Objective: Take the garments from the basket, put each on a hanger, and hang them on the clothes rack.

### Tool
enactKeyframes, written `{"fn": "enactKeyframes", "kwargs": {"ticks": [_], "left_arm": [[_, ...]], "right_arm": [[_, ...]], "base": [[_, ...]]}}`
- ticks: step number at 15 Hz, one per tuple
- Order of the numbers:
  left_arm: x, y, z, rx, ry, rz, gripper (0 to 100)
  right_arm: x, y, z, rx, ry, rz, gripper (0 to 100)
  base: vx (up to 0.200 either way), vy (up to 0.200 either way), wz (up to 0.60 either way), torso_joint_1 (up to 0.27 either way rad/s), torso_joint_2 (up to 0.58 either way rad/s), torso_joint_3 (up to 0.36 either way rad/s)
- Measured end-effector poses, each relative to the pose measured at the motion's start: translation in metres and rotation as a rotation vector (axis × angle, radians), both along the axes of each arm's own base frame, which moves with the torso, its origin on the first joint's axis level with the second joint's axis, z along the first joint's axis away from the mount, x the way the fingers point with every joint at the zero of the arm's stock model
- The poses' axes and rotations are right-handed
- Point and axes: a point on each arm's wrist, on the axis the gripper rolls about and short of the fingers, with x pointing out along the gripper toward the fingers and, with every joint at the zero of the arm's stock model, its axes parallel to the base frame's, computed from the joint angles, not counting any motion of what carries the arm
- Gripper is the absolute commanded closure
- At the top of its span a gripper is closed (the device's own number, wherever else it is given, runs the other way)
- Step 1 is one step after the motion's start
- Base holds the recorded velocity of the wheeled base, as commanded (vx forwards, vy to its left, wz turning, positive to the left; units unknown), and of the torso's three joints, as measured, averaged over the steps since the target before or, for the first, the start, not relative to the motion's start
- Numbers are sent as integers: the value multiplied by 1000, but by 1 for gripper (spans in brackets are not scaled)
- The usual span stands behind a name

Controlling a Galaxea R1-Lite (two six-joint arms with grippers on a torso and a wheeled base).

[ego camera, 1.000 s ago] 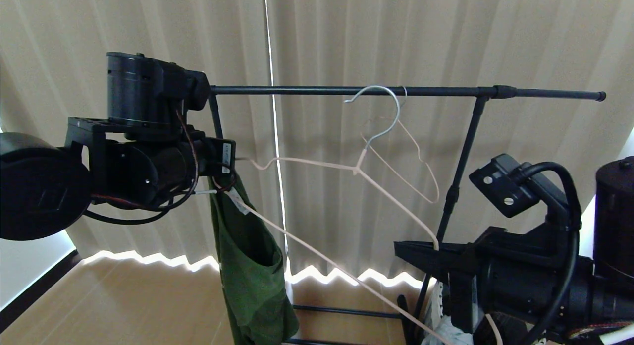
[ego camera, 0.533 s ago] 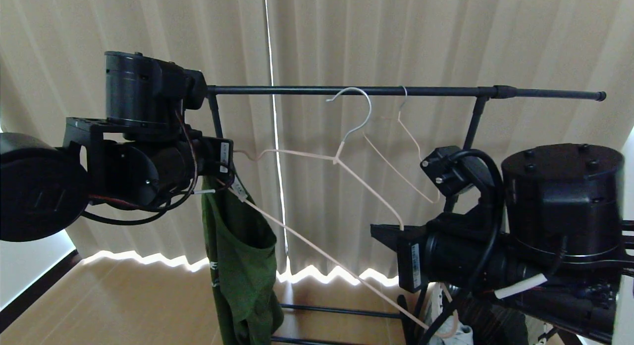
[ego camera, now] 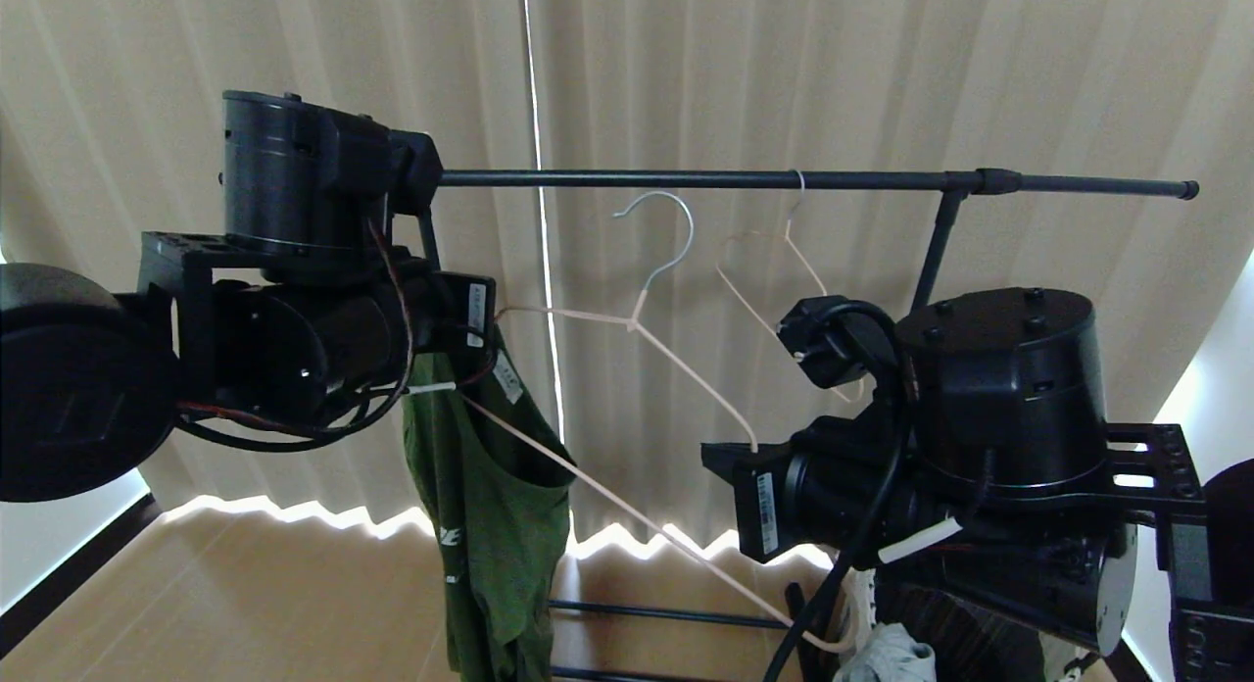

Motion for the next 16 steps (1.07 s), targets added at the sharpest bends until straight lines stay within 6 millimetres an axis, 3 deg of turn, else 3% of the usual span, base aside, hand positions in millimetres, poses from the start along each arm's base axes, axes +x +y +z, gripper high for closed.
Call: {"fn": "enactKeyframes", "kwargs": {"ticks": [11, 16], "left_arm": [[-12, -16, 8, -1, 15, -438, 100], [-16, -26, 17, -32, -52, -541, 100]], "right_arm": [[2, 3, -4, -12, 8, 8, 100], [4, 6, -4, -12, 8, 7, 100]], "base": [[0, 0, 0, 0, 0, 0], [0, 0, 0, 0, 0, 0]]}}
